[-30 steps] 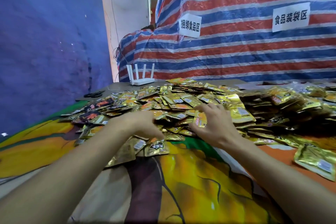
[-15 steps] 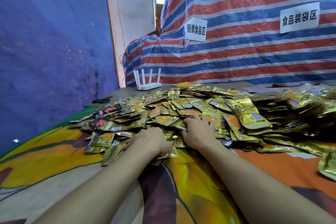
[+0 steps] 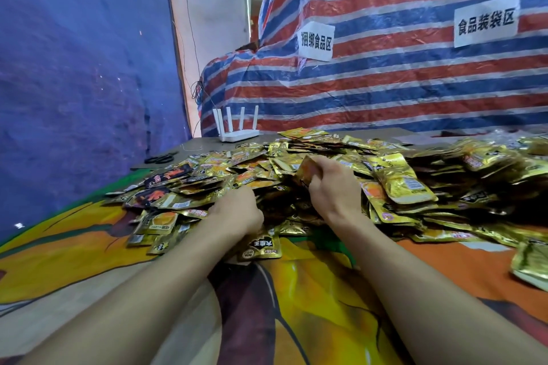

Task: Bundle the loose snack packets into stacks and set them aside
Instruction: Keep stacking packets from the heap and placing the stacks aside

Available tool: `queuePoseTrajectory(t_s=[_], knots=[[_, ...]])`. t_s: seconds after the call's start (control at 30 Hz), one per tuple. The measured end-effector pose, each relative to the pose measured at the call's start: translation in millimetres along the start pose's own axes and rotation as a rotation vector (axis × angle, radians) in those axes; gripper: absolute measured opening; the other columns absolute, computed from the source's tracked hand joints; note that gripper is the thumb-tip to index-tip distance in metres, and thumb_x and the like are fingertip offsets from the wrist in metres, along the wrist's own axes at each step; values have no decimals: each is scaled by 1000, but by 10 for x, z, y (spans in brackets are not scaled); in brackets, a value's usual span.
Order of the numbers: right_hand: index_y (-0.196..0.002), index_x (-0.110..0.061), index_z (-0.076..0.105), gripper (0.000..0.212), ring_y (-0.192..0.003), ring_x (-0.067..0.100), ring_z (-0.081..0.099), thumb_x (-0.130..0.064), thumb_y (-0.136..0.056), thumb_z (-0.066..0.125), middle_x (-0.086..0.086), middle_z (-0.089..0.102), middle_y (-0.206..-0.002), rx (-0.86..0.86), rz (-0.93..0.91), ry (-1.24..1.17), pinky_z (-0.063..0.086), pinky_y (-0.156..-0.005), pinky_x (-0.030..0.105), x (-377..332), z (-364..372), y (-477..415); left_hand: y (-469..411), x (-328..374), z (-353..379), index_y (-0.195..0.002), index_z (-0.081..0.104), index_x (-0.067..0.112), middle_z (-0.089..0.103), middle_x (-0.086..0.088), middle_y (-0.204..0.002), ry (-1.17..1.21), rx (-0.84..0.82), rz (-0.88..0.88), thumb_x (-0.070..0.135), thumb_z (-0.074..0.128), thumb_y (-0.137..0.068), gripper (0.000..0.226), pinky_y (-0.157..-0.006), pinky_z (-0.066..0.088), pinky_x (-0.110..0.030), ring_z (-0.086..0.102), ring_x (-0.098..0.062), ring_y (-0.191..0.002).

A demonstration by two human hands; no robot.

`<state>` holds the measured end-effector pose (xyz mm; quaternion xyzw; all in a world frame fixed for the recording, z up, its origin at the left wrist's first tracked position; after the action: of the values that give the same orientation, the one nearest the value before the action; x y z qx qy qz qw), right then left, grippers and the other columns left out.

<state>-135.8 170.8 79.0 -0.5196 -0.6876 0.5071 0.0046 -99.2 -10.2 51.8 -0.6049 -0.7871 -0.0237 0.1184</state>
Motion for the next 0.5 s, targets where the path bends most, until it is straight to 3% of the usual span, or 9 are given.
queuePoseTrajectory(t_s=[0.07,0.17,0.27,0.33,0.4,0.5], knots=[[-91,-10,73,21,-75,29,59,-4,-91,53,7,67,-77,25,26,-129,42,-61,35,25,-75,-12,-9,15,-118,-80,48,11,51,-6,-82,127,-15,18,7,49,-93,14,-54,36,-29,49,-19,-69],[-84,-6,73,21,-68,25,60,0,-88,54,6,68,-70,82,60,-280,44,-59,35,54,-167,-25,-14,31,-285,-88,54,5,51,-9,-81,344,3,31,8,50,-96,9,-53,35,-28,49,-22,-68],[-84,-12,76,27,-60,13,60,3,-87,54,1,70,-69,128,78,-393,45,-49,23,58,-233,-25,-17,12,-430,-91,57,4,56,-18,-86,689,45,36,6,52,-96,8,-66,51,-36,61,-34,-74],[-90,-15,79,30,-67,13,64,1,-89,55,-1,74,-76,148,106,-463,51,-55,30,61,-268,-29,-29,-20,-498,-92,61,3,68,-24,-96,943,99,33,7,56,-97,8,-80,59,-50,70,-40,-90],[-97,-17,80,28,-71,11,68,-2,-92,57,-6,75,-79,173,141,-531,57,-62,31,76,-307,-38,-61,-38,-481,-99,60,7,70,-22,-105,1181,137,36,9,60,-98,2,-81,59,-49,72,-35,-92],[-104,-12,79,22,-79,21,73,-7,-97,59,-2,76,-86,192,198,-613,62,-72,44,125,-353,-51,-49,-125,-372,-125,54,17,66,0,-123,1381,319,69,12,67,-94,34,-79,56,-36,67,-15,-99]])
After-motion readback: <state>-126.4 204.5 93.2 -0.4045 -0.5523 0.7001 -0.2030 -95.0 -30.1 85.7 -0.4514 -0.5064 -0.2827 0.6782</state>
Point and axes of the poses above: each hand's wrist, its own y-axis away from the middle knuckle, its own z-axis out of the palm, x = y × z, the point moved 8 cm from there along -y, towards the middle knuckle
